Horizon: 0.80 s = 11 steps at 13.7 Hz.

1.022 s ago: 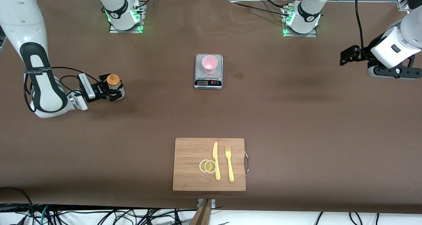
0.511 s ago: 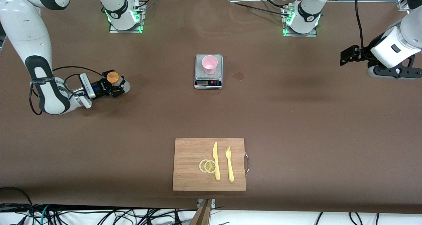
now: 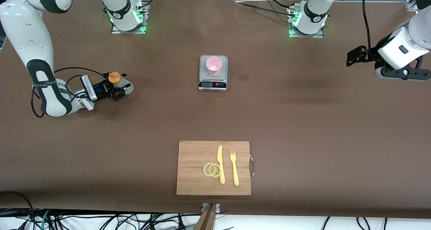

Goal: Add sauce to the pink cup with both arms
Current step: 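Carry the bottle back and set it on the table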

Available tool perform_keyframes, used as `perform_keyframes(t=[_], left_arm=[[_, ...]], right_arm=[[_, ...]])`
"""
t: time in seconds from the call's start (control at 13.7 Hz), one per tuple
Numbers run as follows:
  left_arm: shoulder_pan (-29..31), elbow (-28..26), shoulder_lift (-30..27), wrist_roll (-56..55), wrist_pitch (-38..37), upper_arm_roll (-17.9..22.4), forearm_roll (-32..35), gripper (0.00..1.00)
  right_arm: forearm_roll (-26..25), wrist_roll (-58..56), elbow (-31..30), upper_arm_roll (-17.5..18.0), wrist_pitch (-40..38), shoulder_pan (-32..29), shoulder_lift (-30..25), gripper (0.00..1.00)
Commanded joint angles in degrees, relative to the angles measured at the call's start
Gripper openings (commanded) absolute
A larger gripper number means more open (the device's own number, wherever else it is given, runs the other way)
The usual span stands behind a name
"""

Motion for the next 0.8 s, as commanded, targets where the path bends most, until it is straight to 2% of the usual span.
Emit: perform_keyframes(t=[0.0,0.36,0.73], left_arm=[[0.2,1.4,0.1,0.6,-1.3,-0.1,-1.8,1.00],[0.2,1.4,0.1,0.6,-1.3,-0.1,-1.8,1.00],[0.3,1.4,0.1,0.6,-1.3,-0.1,-1.8,1.00]], right_arm=[[-0.6,-0.9,0.7,-1.6,-0.9,-0.2,0.6,1.00],[-5.1,-2.0,2.0,-6.0,-3.6,-0.2,0.4,1.00],[-7.8,-2.1,7.3,-9.5,-6.1,-0.2,-0.1,1.00]])
